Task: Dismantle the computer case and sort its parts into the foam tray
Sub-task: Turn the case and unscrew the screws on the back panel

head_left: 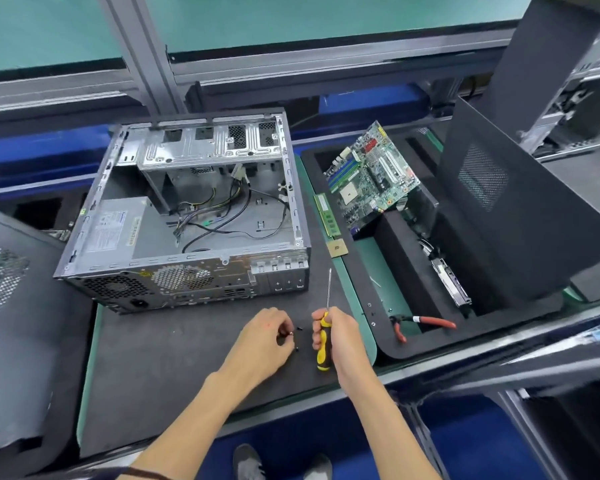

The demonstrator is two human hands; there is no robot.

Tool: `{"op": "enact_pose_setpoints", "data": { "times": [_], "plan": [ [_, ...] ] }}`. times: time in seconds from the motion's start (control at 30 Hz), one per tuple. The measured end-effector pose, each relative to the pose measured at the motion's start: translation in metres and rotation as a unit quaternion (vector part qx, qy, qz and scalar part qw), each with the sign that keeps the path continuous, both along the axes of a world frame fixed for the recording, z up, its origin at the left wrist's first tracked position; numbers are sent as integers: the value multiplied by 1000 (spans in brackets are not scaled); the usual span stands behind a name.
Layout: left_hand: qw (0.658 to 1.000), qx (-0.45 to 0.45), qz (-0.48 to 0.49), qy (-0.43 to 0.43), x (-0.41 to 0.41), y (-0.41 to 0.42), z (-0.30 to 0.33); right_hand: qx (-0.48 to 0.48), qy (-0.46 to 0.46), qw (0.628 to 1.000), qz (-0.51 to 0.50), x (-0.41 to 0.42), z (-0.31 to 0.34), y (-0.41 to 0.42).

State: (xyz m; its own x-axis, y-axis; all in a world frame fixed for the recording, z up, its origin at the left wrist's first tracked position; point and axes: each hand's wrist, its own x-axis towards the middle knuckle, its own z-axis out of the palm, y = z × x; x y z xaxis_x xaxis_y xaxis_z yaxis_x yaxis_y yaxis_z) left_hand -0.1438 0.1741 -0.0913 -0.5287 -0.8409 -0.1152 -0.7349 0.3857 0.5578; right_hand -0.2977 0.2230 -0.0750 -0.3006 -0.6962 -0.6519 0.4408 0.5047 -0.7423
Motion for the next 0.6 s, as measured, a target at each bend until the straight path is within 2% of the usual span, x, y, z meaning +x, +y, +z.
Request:
{"op": "enact_pose_setpoints", "data": {
  "times": [0.33,0.5,0.6],
  "plan": [
    [999,-9,-45,-28,7,1,1,-55,2,998,-19,3,12,-12],
    [997,-34,-61,-21,11,-1,31,-160,20,984,-76,4,52,-16],
    [994,-65,-77,47,15,-11,76,-258,72,963,-31,9,86,-24]
  ]
}}
